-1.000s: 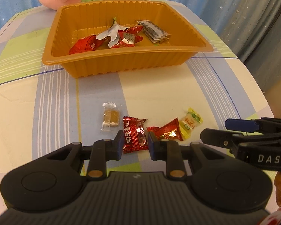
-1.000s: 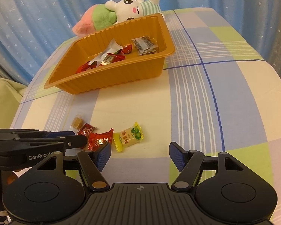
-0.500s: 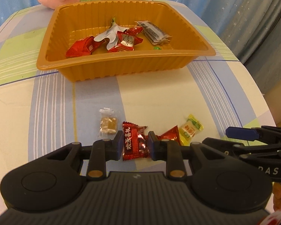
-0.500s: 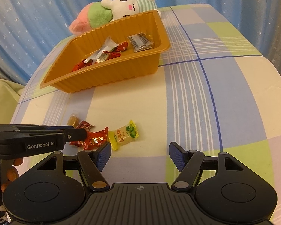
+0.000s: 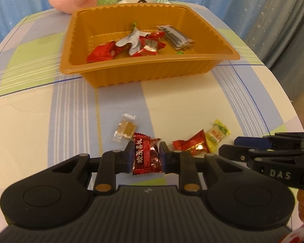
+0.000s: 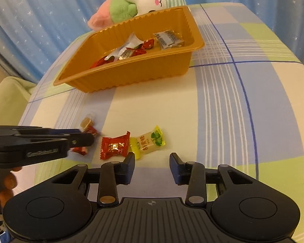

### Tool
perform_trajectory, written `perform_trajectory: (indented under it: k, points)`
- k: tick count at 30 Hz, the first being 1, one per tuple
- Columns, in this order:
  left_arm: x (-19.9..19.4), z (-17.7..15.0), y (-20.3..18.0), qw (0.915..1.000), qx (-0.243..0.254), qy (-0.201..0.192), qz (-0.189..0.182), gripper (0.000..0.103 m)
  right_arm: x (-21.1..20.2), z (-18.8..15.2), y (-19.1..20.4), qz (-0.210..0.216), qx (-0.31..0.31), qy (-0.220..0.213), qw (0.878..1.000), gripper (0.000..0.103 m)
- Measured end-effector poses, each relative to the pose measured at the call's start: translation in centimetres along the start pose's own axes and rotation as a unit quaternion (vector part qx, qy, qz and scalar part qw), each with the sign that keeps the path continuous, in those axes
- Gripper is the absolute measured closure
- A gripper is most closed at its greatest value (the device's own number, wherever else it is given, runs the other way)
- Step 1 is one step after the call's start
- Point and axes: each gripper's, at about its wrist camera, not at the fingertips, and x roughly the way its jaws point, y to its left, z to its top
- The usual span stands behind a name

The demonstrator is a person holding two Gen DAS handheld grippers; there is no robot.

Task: Organize snacks
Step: 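Grasp the yellow-green candy with the right gripper while the left gripper holds the red packet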

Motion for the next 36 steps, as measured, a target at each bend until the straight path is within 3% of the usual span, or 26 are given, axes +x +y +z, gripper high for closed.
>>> perform_trajectory:
  k: [19,30,36]
  points:
    - [-1.3,-0.9,2.6,0.999,-0.035,-0.009,0.026,0.08,3.9,1.7,4.4,-0.039,-0.102,-0.021,0.994,0.065]
    - [-1.5,-1.0,2.8,0.9989,-0.037,-0.009,0.03,0.08,5.0,2.0,6.1,-0.06,-0.089,-0.031,0.994,0.064]
    - [-1.5,-1.0,2.9,0.9988,-0.037,-0.008,0.031,0.08,5.1,1.7,6.6,-0.065,-0.111,-0.035,0.991,0.065]
